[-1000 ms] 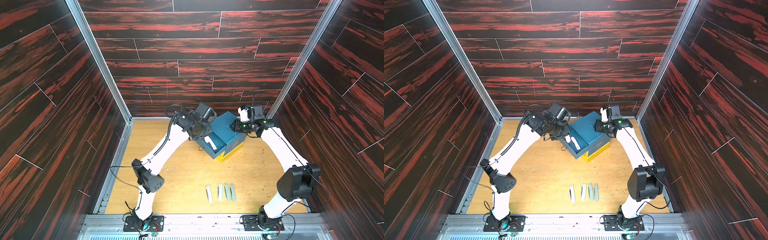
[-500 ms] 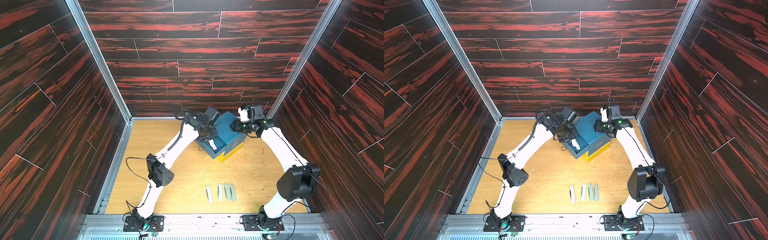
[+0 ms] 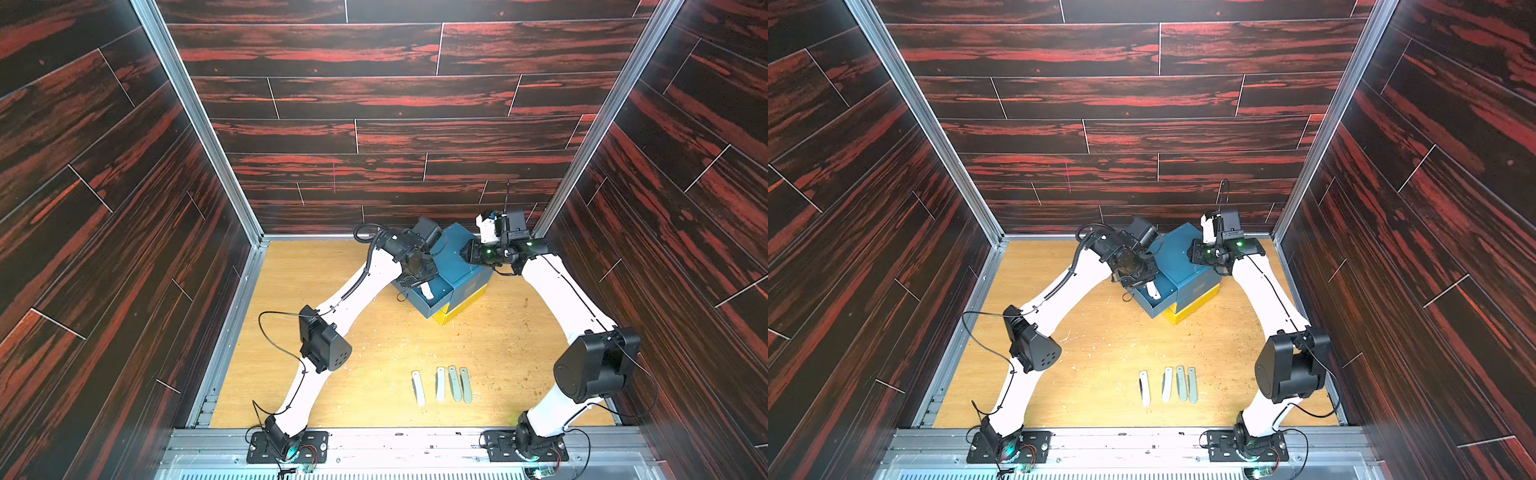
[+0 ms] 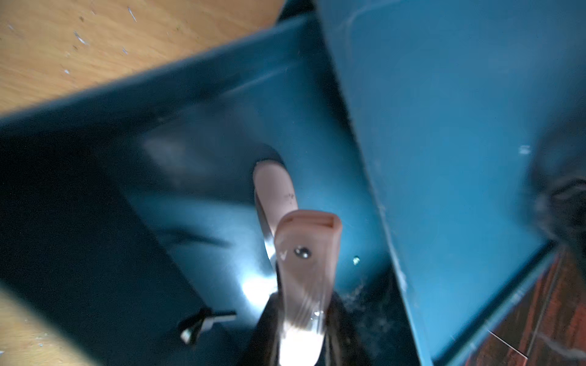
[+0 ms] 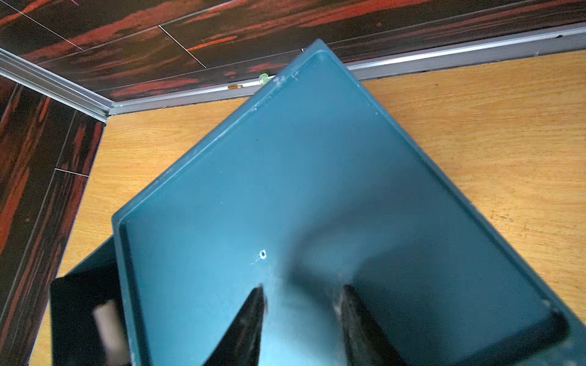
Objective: Place the fruit knives into the drawer by color
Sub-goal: Place the fruit knife in the drawer.
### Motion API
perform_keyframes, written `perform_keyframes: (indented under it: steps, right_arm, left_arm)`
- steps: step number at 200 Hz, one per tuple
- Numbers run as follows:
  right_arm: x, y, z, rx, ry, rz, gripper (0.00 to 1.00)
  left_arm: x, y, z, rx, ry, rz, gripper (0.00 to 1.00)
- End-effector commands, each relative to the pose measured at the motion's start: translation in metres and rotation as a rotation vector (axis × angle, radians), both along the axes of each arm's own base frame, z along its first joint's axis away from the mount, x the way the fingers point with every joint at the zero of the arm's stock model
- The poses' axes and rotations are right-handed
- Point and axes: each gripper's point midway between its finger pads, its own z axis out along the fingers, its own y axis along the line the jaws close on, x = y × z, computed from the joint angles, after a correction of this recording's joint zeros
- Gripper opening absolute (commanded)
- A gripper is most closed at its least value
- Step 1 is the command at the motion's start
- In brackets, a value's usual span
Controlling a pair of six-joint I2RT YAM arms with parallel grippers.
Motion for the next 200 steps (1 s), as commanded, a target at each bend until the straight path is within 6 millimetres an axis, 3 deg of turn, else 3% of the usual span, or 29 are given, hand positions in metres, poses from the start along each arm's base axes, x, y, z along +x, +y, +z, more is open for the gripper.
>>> perform_keyframes:
  steps: [1, 70, 200]
  right_arm:
    - [-0.015, -0.003, -0.028, -0.023, 0.105, -0.009, 0.43]
    - [-0.015, -0.003, -0.03, -0.026, 0.108, -0.006, 0.43]
    - [-0.015, -0.004, -0.03, -0.027, 0.108, -0.009, 0.43]
  left_arm:
    - [-0.001, -0.003, -0.002, -0.011, 0.013, 0.004, 0.1]
    - [0.007, -0.015, -0.006, -0.044, 0.014, 0.011, 0.11]
    - [0.009, -0.018, -0.015, -0.038, 0.024, 0.003, 0.31]
